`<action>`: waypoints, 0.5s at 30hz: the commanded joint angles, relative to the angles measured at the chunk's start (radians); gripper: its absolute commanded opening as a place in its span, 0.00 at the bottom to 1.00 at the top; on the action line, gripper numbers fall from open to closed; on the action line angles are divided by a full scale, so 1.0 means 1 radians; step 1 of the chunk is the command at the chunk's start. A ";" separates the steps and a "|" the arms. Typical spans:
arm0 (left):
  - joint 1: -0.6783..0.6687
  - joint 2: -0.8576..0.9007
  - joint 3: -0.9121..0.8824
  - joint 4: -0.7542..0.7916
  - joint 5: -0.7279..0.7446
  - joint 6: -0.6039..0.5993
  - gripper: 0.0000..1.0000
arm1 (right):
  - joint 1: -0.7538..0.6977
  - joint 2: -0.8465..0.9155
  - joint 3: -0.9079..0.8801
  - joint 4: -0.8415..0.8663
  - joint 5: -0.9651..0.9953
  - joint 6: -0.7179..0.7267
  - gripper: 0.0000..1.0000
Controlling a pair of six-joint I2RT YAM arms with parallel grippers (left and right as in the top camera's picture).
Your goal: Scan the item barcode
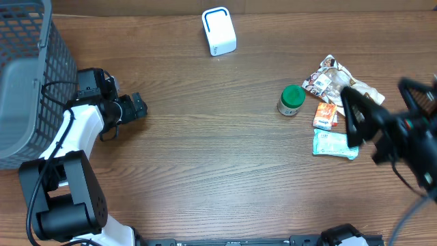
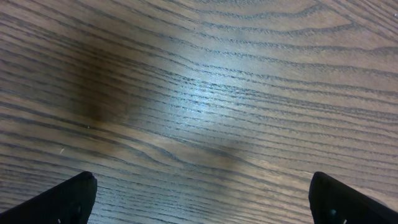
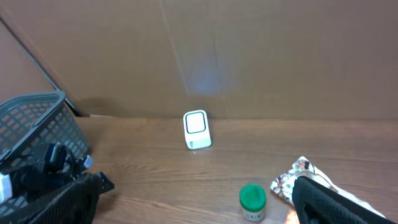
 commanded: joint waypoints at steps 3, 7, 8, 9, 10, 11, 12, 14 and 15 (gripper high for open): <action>0.005 0.006 0.014 0.003 -0.013 0.019 1.00 | 0.002 -0.118 -0.053 -0.008 0.021 -0.008 1.00; 0.005 0.006 0.014 0.003 -0.013 0.019 1.00 | 0.002 -0.245 -0.217 0.047 0.036 -0.008 1.00; 0.005 0.006 0.014 0.003 -0.013 0.019 1.00 | 0.002 -0.274 -0.263 0.075 0.037 -0.008 1.00; 0.005 0.006 0.014 0.003 -0.013 0.019 1.00 | 0.002 -0.316 -0.330 0.122 0.039 -0.008 1.00; 0.005 0.006 0.014 0.003 -0.013 0.019 1.00 | 0.002 -0.359 -0.399 0.176 0.039 -0.008 1.00; 0.005 0.006 0.014 0.003 -0.013 0.019 1.00 | 0.002 -0.395 -0.457 0.227 0.039 -0.010 1.00; 0.005 0.006 0.014 0.003 -0.013 0.019 1.00 | 0.001 -0.431 -0.516 0.277 0.037 -0.019 1.00; 0.005 0.006 0.014 0.003 -0.013 0.019 1.00 | -0.004 -0.501 -0.632 0.384 0.034 -0.030 1.00; 0.005 0.006 0.014 0.003 -0.013 0.019 1.00 | -0.008 -0.532 -0.684 0.432 0.034 -0.031 1.00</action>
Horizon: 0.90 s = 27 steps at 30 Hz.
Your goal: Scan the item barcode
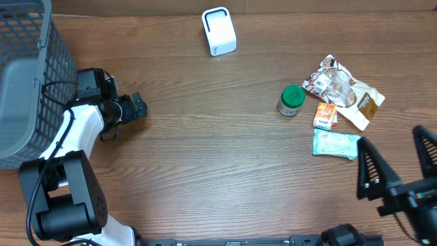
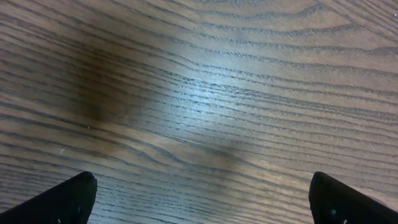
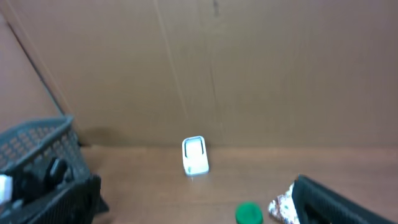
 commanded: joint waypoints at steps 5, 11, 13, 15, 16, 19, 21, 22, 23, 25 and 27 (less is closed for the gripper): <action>0.005 0.006 0.014 0.003 -0.013 0.019 1.00 | -0.045 -0.211 -0.377 0.346 -0.024 -0.019 1.00; 0.005 0.006 0.014 0.003 -0.013 0.019 1.00 | -0.070 -0.327 -0.678 0.769 -0.082 -0.019 1.00; 0.005 0.006 0.014 0.003 -0.013 0.019 1.00 | -0.070 -0.357 -0.774 0.929 -0.098 -0.025 1.00; 0.005 0.006 0.014 0.003 -0.013 0.019 1.00 | -0.069 -0.387 -0.868 1.083 -0.128 -0.060 1.00; 0.005 0.006 0.014 0.003 -0.013 0.019 1.00 | -0.069 -0.405 -0.924 1.171 -0.139 -0.072 1.00; 0.005 0.006 0.014 0.003 -0.013 0.019 1.00 | -0.069 -0.441 -1.031 1.306 -0.141 -0.071 1.00; 0.005 0.006 0.014 0.003 -0.013 0.019 1.00 | -0.069 -0.461 -1.087 1.344 -0.141 -0.071 1.00; 0.005 0.006 0.014 0.003 -0.013 0.019 1.00 | -0.069 -0.472 -1.114 1.352 -0.141 -0.071 1.00; 0.005 0.006 0.014 0.003 -0.013 0.019 1.00 | -0.069 -0.480 -1.136 1.357 -0.141 -0.071 1.00; 0.005 0.006 0.014 0.003 -0.013 0.019 1.00 | -0.069 -0.497 -1.178 1.358 -0.140 -0.071 1.00; 0.005 0.006 0.014 0.003 -0.013 0.019 1.00 | -0.069 -0.519 -1.219 1.358 -0.140 -0.071 1.00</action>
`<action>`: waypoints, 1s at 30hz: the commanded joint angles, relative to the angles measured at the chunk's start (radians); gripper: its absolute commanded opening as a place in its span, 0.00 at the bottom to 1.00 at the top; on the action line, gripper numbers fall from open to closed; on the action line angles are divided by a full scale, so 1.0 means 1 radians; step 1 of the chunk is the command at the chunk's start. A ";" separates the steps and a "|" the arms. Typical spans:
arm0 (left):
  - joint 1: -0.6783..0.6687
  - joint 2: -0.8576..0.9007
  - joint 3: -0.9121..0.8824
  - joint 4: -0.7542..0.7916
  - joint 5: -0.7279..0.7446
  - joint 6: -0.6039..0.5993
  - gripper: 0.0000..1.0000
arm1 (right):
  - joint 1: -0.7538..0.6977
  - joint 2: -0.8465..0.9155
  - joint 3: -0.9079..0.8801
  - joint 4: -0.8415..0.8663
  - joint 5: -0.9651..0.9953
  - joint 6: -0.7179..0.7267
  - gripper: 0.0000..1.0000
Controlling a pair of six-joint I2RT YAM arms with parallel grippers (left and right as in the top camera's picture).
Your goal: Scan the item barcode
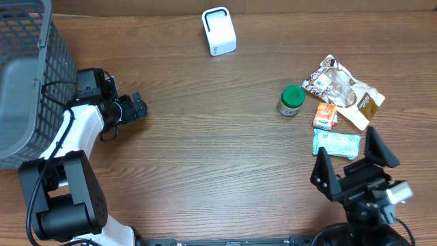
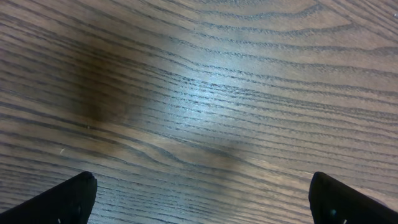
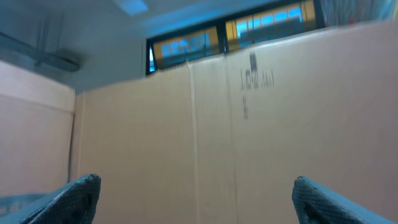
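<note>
The white barcode scanner [image 1: 218,31] stands at the back of the table. At the right lie a green-lidded jar [image 1: 291,100], a brown snack bag [image 1: 345,89], a small orange pack [image 1: 325,115] and a teal pack [image 1: 336,144]. My right gripper [image 1: 348,166] hangs open near the front right edge, just below the teal pack, holding nothing; its wrist view shows only the cardboard wall [image 3: 249,124]. My left gripper [image 1: 135,109] is open over bare wood at the left.
A grey mesh basket [image 1: 27,75] fills the far left corner, beside the left arm. A cardboard wall runs along the back edge. The wooden table [image 1: 205,157] stretches between the two arms.
My right gripper has moved left and slightly back, from the front right corner to just below the teal pack. Its camera has tilted up and sees only the wall. The left arm is unmoved.
At first my right gripper hovered open over the snack bag and packs at the right. Then it was drawn back to the front right corner, clear of the items. Now it sits below the teal pack, pointing upward. The items and left arm stayed put.
</note>
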 commanded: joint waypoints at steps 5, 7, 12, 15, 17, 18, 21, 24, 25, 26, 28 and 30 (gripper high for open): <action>0.005 0.006 0.014 0.003 -0.013 0.019 1.00 | -0.004 -0.047 -0.113 0.027 -0.008 -0.003 1.00; 0.005 0.006 0.014 0.003 -0.013 0.019 1.00 | -0.004 -0.047 -0.134 0.026 -0.008 -0.003 1.00; 0.005 0.006 0.014 0.003 -0.013 0.019 1.00 | -0.004 -0.047 -0.181 -0.023 -0.005 0.000 1.00; 0.005 0.006 0.014 0.003 -0.013 0.019 1.00 | -0.004 -0.047 -0.181 -0.105 0.000 0.000 1.00; 0.005 0.006 0.014 0.003 -0.013 0.019 1.00 | -0.004 -0.047 -0.181 -0.162 0.001 -0.001 1.00; 0.005 0.006 0.014 0.003 -0.013 0.019 1.00 | -0.004 -0.047 -0.181 -0.206 0.005 0.000 1.00; 0.005 0.006 0.014 0.003 -0.013 0.019 1.00 | -0.004 -0.047 -0.181 -0.342 0.009 0.000 1.00; 0.005 0.006 0.014 0.003 -0.013 0.019 1.00 | -0.004 -0.047 -0.181 -0.444 0.018 0.000 1.00; 0.005 0.006 0.014 0.003 -0.013 0.019 1.00 | -0.004 -0.047 -0.181 -0.468 0.027 0.000 1.00; 0.005 0.006 0.014 0.003 -0.013 0.019 1.00 | -0.004 -0.047 -0.181 -0.485 0.035 0.000 1.00; 0.005 0.006 0.014 0.003 -0.013 0.019 1.00 | -0.004 -0.047 -0.181 -0.516 0.042 0.000 1.00; 0.005 0.006 0.014 0.003 -0.013 0.019 1.00 | -0.004 -0.047 -0.181 -0.515 0.049 0.000 1.00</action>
